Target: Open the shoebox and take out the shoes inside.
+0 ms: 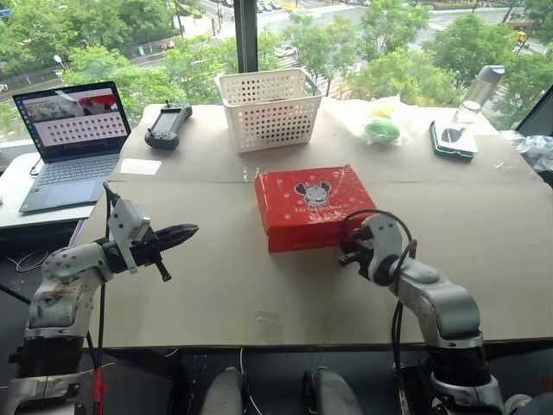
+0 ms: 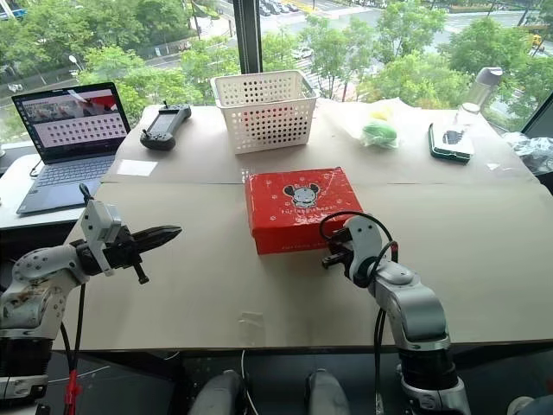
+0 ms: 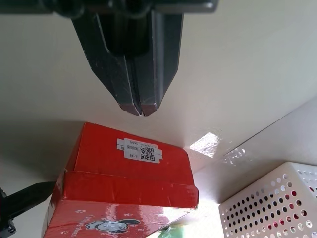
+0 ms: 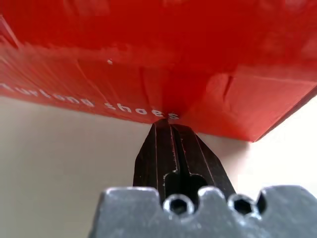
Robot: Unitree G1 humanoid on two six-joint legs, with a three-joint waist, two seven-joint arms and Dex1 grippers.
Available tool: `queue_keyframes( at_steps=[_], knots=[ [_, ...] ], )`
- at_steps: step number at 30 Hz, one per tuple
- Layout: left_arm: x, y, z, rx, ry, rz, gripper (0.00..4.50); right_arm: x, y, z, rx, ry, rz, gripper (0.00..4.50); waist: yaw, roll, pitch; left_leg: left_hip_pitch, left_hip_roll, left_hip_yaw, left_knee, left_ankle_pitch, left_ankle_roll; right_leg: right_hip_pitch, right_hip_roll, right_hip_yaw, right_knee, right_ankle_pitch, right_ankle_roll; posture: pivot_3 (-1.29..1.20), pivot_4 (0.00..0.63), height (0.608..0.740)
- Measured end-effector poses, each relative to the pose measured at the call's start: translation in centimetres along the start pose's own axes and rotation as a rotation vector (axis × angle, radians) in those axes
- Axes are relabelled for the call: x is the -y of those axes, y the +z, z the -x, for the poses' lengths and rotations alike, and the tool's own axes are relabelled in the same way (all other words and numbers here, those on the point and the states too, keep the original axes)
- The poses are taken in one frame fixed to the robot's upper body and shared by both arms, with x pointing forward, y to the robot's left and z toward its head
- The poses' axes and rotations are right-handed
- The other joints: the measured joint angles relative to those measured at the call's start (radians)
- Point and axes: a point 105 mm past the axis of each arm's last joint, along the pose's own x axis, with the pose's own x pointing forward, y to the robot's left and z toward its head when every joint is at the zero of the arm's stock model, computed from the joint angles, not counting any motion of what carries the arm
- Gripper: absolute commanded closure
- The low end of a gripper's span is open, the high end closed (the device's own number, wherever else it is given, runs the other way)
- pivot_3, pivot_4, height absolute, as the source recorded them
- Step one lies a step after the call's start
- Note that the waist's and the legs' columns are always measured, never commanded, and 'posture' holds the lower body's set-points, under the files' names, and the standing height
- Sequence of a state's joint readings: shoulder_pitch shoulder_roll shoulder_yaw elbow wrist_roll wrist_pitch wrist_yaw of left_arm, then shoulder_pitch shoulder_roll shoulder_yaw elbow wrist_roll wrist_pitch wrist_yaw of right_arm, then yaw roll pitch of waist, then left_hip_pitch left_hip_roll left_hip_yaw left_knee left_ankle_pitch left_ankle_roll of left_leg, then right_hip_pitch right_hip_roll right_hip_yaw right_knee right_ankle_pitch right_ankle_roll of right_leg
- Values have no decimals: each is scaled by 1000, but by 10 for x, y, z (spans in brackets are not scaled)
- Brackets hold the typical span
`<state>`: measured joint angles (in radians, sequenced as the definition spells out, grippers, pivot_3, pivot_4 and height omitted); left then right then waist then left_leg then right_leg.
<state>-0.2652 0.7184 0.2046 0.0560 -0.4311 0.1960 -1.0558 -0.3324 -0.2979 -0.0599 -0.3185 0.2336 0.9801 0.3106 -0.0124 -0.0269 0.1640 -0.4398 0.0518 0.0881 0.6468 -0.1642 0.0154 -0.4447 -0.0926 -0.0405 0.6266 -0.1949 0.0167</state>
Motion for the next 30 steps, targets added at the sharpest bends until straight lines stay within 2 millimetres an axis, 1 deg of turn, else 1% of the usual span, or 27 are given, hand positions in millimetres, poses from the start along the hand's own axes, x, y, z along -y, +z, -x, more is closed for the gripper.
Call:
queue_keyframes(
  at_steps=[4,7,8,11,13,16,18,20,22,23,24,25,26,27,28,30],
  knots=[
    [1,-2,-2,-7,-3,3,4500,-5,20,5,56,28,-25,4405,-2,0,0,0,0,0,0,0,0,0,0,0,0,0,-2,0,150,733],
    [3,-4,-4,-16,-9,4,4500,-17,47,8,123,80,-34,4405,-5,0,0,0,0,-2,0,0,0,-2,0,1,1,1,-2,0,150,733],
    [4,-5,-5,-19,-10,5,4500,-21,59,10,153,97,-27,4405,-5,0,0,0,0,-1,0,0,0,-2,0,1,1,1,-2,0,150,733],
    [3,-5,-5,-22,-5,4,4500,-25,84,12,213,108,-2,4405,-3,0,0,0,0,-1,0,0,0,-2,0,0,1,1,-2,0,150,733],
    [3,-6,-6,-26,-2,3,4500,-25,92,12,228,106,15,4405,-3,0,0,0,0,0,0,0,0,-2,0,0,1,0,-2,0,150,733],
    [3,-6,-6,-29,1,3,4500,-27,96,7,194,121,71,4405,-3,0,0,-1,0,1,0,0,0,-4,-1,1,1,0,-2,0,150,733],
    [4,-6,-7,-30,-2,2,4500,-32,110,2,178,155,148,4405,-4,0,0,-3,0,1,0,0,0,-7,-1,2,1,1,-2,0,150,733],
    [6,-8,-10,-32,-11,4,4500,-36,132,-5,177,168,240,4405,-10,0,0,-3,0,2,0,0,1,-9,-1,3,2,1,-3,0,150,733],
    [9,-9,-14,-36,-22,4,4500,-37,173,-15,248,146,293,4405,-16,1,0,-3,0,3,0,1,1,-9,0,3,3,2,-3,0,150,733],
    [10,-9,-15,-38,-26,4,4500,-36,191,-20,288,125,289,4405,-19,1,0,-3,0,4,0,1,1,-10,1,3,4,2,-3,0,150,733],
    [11,-9,-16,-35,-32,5,4500,-36,217,-24,356,95,266,4405,-22,0,0,-4,0,4,-1,1,1,-11,1,3,4,4,0,0,150,733],
    [11,-10,-17,-35,-34,5,4500,-36,233,-24,403,82,239,4405,-24,1,0,-5,1,3,-2,1,1,-11,2,2,4,5,0,0,150,733],
    [12,-10,-18,-35,-35,7,4500,-35,244,-23,441,76,228,4405,-23,0,0,-5,1,4,-3,1,1,-11,2,2,4,5,-2,0,150,733],
    [12,-10,-18,-34,-34,8,4500,-33,249,-20,464,75,225,4405,-21,0,0,-5,0,3,-4,1,1,-10,2,2,4,6,-4,0,150,733],
    [11,-10,-18,-34,-31,8,4500,-32,248,-21,465,77,228,4405,-18,0,0,-5,0,3,-4,1,1,-10,2,1,4,5,-4,0,150,733],
    [11,-10,-18,-34,-24,8,4500,-25,225,-29,408,87,226,4405,-13,0,0,-8,-1,3,-4,0,1,-11,0,1,3,5,-4,0,150,733]
  ],
)
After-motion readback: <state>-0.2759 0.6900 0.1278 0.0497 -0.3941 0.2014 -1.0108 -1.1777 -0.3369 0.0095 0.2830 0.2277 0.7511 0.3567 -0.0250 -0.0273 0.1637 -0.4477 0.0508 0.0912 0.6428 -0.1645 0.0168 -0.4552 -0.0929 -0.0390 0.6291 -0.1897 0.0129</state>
